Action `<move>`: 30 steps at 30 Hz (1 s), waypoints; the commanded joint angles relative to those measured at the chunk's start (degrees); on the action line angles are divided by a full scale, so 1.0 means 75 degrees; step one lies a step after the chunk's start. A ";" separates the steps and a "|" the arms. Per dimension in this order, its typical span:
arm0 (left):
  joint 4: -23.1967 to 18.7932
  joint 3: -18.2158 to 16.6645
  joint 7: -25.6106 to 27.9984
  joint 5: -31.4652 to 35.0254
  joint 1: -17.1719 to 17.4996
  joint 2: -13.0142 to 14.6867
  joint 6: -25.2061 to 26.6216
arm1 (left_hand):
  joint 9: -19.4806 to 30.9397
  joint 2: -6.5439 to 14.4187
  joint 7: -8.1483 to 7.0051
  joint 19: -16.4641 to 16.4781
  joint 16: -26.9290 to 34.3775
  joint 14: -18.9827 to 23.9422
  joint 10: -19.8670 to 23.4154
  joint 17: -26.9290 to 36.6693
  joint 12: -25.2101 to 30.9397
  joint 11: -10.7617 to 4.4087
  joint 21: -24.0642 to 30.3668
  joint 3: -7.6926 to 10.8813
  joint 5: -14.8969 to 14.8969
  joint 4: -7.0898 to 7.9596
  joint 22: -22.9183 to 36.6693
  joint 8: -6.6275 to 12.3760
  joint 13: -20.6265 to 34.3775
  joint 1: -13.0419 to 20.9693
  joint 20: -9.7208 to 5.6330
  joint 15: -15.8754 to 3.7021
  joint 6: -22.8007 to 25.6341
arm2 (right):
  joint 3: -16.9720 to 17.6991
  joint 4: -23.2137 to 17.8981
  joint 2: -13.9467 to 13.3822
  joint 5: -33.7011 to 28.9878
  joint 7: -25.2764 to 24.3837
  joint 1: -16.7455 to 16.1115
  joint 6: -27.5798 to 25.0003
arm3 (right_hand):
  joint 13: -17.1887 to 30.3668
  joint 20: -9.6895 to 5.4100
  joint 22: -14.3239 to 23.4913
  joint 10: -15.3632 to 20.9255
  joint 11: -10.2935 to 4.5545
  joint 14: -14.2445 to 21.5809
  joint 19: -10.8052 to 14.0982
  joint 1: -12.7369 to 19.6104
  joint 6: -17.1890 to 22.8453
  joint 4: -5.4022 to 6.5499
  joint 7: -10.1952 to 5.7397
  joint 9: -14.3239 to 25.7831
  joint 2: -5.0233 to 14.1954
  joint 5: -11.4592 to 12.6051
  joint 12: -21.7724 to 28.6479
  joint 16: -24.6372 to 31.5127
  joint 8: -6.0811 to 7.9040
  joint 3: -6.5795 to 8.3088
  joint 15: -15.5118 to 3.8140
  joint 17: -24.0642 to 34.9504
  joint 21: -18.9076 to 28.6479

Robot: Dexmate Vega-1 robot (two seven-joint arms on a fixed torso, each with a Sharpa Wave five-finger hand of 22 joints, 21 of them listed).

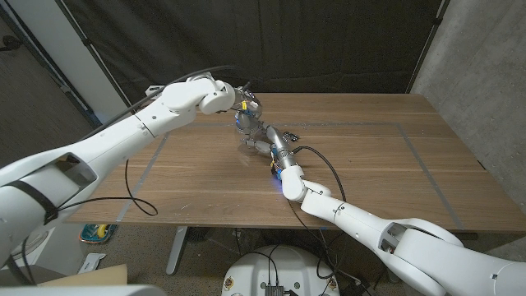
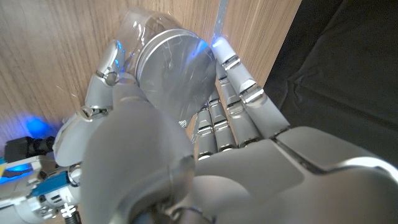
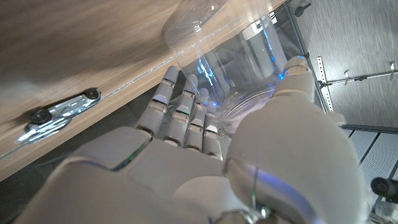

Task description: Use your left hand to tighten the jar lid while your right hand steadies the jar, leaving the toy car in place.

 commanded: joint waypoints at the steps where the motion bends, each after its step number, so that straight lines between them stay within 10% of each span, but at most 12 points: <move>1: 0.0738 -0.0156 0.1983 -0.0205 -0.0551 0.0331 -0.2968 | 0.0336 0.0529 -0.0191 -0.0726 -0.0366 -0.0246 -0.0417 0.0299 0.0026 -0.0006 -0.0323 0.0131 0.0819 -0.0460 0.0034 0.0134 0.0340 0.0933 -0.0184 -0.1080 0.0183 | 0.0005 0.0243 0.0073 0.0079 0.0022 0.0106 0.0129 | 0.0012 -0.0012 0.0013 0.0069 -0.0019 0.0064 0.0036 0.0114 0.0082 0.0000 0.0015 0.0033 0.0140 0.0025 0.0071 0.0032 0.0035 0.0013 -0.0627 0.0034 0.0020; 9: 0.1067 0.0115 0.4000 0.1414 -0.1117 0.0341 -0.4602 | 0.0658 0.0120 -0.0181 -0.1468 -0.0774 -0.1098 -0.1269 0.0602 -0.0112 0.0120 -0.0540 -0.0692 0.1850 -0.0208 0.0076 -0.0110 0.0621 0.0584 -0.0364 -0.0968 -0.0876 | 0.0010 0.0358 0.0089 0.0093 -0.0020 0.0155 0.0212 | 0.0015 -0.0049 0.0011 0.0082 0.0000 0.0086 0.0033 0.0125 0.0107 0.0002 0.0023 0.0031 0.0153 0.0021 0.0084 0.0008 0.0042 0.0013 -0.0635 0.0057 0.0010; 17: 0.1002 0.1186 0.8675 0.4739 -0.1988 0.0789 -0.4661 | 0.0920 -0.0031 0.0094 -0.2492 -0.0934 -0.2316 -0.2453 0.0763 -0.0354 0.0296 -0.0641 -0.1745 0.2798 0.0296 0.0092 -0.0574 0.0851 -0.0219 -0.0240 -0.0693 -0.2243 | 0.0011 0.0501 0.0128 0.0127 -0.0048 0.0197 0.0248 | 0.0021 -0.0084 0.0009 0.0075 -0.0027 0.0090 0.0034 0.0130 0.0099 0.0004 0.0029 0.0031 0.0156 0.0017 0.0092 -0.0022 0.0036 0.0007 -0.0635 0.0076 0.0001; 25: 0.0671 0.1561 0.8947 0.5173 -0.1927 0.1147 -0.3906 | 0.1103 -0.0102 0.0098 -0.4295 -0.0989 -0.4710 -0.4324 0.0370 -0.0665 0.0437 -0.0707 -0.2064 0.2124 0.1124 0.0066 -0.1392 0.0977 -0.1576 0.0672 -0.0039 -0.4281 | 0.0025 0.0575 0.0122 0.0151 -0.0078 0.0240 0.0286 | 0.0025 -0.0101 0.0008 0.0083 0.0006 0.0109 0.0028 0.0125 0.0099 0.0013 0.0046 0.0030 0.0162 0.0013 0.0105 -0.0046 0.0033 -0.0002 -0.0638 0.0098 -0.0010; 30: 0.0969 0.1447 0.9181 0.4585 -0.1804 0.1128 -0.3778 | 0.1091 -0.0107 0.0150 -0.4668 -0.0969 -0.5139 -0.4664 0.0248 -0.0706 0.0511 -0.0710 -0.2030 0.1855 0.1225 0.0033 -0.1488 0.0969 -0.1720 0.0616 0.0124 -0.4823 | 0.0009 0.0669 0.0152 0.0179 -0.0025 0.0294 0.0306 | 0.0022 -0.0130 0.0007 0.0080 -0.0001 0.0125 0.0012 0.0125 0.0097 0.0017 0.0053 0.0030 0.0167 0.0010 0.0107 -0.0062 0.0029 -0.0007 -0.0634 0.0112 -0.0023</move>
